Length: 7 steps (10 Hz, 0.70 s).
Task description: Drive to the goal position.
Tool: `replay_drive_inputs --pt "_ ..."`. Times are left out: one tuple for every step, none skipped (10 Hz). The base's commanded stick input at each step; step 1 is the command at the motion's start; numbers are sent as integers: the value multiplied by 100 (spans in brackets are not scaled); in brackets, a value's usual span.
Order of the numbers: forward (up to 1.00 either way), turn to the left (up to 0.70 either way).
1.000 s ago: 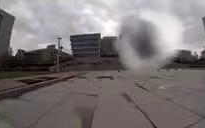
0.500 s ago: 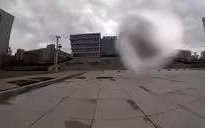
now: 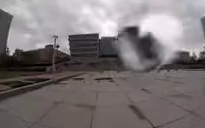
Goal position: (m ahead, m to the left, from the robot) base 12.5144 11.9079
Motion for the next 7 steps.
replay_drive_inputs --pt "70 0" --pt "70 0" --pt "70 0" --pt "70 0" --pt "70 0" --pt "70 0" --pt "70 0"
